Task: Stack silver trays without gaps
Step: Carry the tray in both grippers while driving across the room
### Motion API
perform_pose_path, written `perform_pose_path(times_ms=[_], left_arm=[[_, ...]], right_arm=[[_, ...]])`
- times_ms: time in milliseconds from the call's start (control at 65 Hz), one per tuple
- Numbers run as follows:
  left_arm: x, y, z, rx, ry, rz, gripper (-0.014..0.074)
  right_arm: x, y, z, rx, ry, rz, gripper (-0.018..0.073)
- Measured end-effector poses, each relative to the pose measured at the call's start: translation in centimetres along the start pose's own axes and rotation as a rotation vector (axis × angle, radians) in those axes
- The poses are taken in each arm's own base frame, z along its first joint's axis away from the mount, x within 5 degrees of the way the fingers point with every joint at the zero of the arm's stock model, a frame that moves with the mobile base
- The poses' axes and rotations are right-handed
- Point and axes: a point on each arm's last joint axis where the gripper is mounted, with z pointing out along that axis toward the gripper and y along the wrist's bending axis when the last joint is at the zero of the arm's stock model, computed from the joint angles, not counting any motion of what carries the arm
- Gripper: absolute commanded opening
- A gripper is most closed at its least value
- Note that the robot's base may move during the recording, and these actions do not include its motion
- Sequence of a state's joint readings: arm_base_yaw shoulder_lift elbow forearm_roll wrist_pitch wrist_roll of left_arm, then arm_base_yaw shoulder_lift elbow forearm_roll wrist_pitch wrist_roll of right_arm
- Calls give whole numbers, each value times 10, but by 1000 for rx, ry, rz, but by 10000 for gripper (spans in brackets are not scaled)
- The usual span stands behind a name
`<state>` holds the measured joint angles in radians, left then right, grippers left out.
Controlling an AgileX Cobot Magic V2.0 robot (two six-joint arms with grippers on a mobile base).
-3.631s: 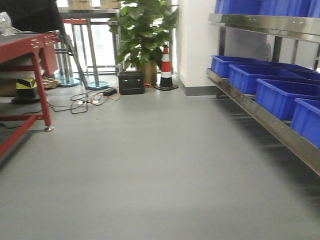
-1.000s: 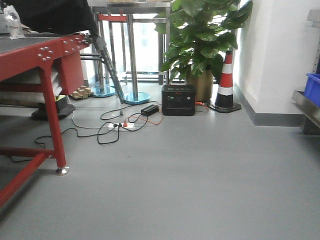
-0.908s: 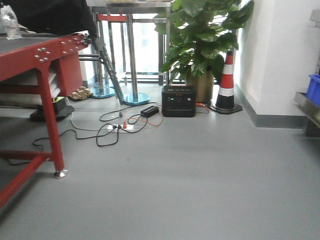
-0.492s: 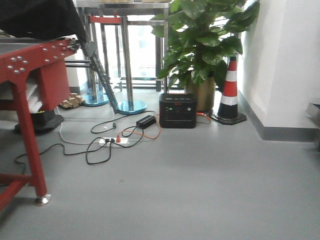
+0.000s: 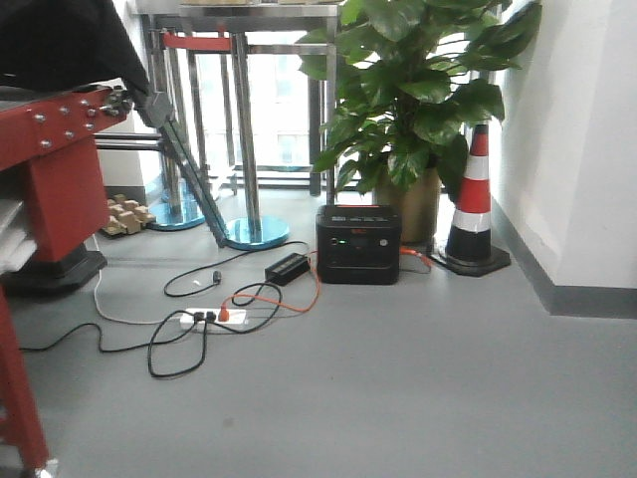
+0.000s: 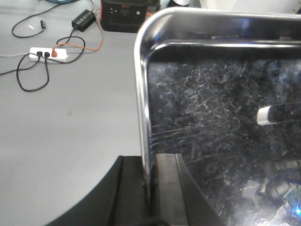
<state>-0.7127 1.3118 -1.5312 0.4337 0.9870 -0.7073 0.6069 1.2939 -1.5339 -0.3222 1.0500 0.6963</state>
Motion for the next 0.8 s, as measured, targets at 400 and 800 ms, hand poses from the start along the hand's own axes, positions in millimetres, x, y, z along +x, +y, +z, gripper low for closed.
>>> perform_pose_path(times_ms=[400,800], left_arm=[[-2,2,0,-23,-25,23,-16],[-4,3,0,-33,-42,37,-16]], right_arm=[[-2,1,0,-16,-19,0,-57],[-2,2,0,-23,-22,1,-57]])
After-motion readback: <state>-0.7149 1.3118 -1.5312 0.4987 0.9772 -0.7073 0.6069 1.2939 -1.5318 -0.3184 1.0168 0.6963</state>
